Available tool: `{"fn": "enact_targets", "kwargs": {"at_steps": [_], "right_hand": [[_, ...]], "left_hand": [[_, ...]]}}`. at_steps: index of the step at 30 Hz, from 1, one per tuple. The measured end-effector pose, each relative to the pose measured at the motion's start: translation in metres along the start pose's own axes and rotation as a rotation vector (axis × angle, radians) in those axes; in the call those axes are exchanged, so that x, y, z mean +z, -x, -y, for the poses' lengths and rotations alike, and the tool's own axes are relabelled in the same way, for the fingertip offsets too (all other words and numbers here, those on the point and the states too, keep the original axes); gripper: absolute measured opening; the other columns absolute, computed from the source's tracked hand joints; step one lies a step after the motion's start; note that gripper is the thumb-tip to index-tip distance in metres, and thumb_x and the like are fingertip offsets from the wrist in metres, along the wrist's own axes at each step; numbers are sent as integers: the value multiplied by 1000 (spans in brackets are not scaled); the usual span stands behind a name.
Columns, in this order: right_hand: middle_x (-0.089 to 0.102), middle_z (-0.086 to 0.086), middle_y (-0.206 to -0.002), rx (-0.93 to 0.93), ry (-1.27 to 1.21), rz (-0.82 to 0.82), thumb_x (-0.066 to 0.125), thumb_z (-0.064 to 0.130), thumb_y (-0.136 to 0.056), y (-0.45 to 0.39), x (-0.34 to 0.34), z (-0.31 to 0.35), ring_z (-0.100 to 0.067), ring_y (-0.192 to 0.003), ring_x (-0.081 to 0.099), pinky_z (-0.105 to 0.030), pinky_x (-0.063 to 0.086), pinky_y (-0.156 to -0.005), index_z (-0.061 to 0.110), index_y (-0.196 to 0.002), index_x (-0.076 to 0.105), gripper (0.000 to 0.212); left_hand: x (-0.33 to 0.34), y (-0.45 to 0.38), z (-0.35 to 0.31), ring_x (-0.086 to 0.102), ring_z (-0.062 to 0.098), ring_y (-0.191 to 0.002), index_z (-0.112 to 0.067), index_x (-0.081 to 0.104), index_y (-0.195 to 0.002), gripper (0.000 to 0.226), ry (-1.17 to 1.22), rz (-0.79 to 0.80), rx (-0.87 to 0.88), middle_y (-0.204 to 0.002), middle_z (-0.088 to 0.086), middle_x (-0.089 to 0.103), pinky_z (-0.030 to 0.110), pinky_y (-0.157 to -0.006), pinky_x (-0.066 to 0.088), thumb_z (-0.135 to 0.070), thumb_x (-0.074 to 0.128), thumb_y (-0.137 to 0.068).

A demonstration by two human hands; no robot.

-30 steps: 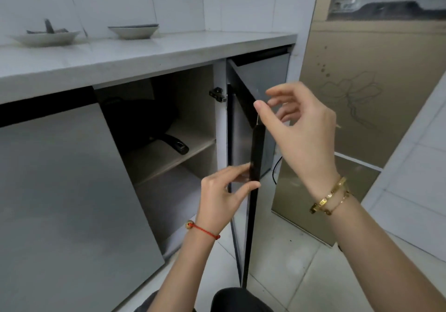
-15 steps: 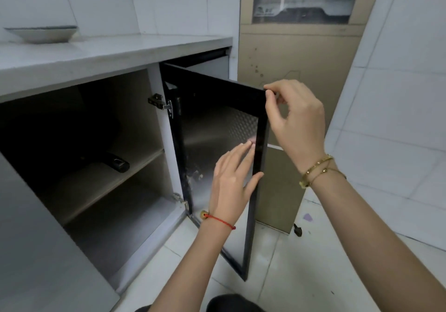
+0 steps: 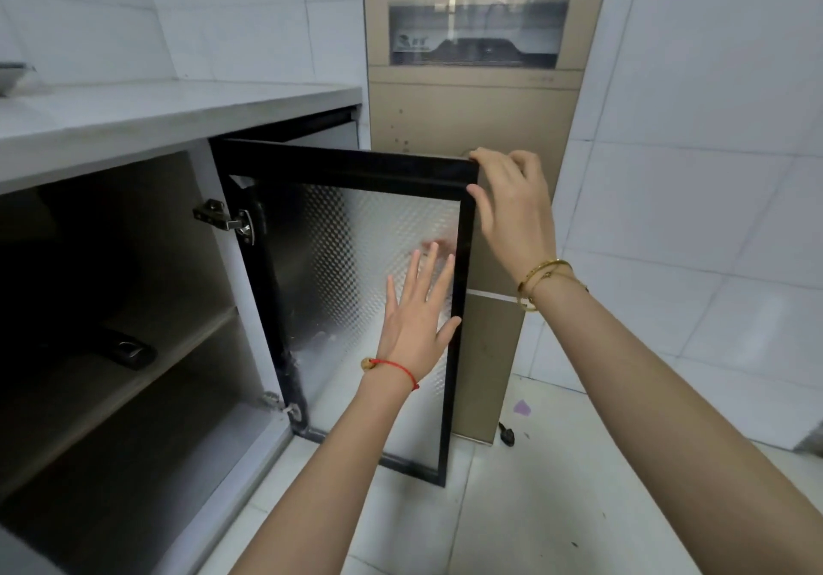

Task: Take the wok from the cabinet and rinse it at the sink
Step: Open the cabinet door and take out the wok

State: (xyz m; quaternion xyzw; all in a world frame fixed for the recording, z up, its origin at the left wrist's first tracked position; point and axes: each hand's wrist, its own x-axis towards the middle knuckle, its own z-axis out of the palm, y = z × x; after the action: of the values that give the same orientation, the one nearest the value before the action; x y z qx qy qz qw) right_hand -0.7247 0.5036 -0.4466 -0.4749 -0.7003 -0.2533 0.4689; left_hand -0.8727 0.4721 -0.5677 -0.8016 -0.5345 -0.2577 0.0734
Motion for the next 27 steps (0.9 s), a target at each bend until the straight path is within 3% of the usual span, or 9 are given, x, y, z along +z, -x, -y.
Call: {"fn": "enact_targets", "kwargs": {"at_steps": [6,19,27], "right_hand": [[63,0,-125,37,-22,9,58,17,-92,-6,16,-16,-25,-118,47,-35,44,-94,14,-129,58,37],[64,0,-124,57,-64,13,60,16,-91,-12,23,-23,-25,-115,50,-40,46,-93,16,-128,59,37],[62,-10,-119,111,-118,17,61,15,-91,-7,18,-16,-27,-111,53,-37,44,-92,15,-132,58,40]], "left_hand": [[15,-16,2,-23,21,-148,-29,-9,-155,82,-3,65,-51,-161,-3,-25,57,-119,1,-38,49,-97],[22,-32,5,-19,23,-149,-30,-15,-153,88,3,124,-58,-158,-6,-32,60,-117,4,-36,52,-96],[9,-25,1,-16,26,-150,-31,-14,-153,86,13,163,-66,-159,-6,-30,57,-118,1,-36,50,-97]]}}
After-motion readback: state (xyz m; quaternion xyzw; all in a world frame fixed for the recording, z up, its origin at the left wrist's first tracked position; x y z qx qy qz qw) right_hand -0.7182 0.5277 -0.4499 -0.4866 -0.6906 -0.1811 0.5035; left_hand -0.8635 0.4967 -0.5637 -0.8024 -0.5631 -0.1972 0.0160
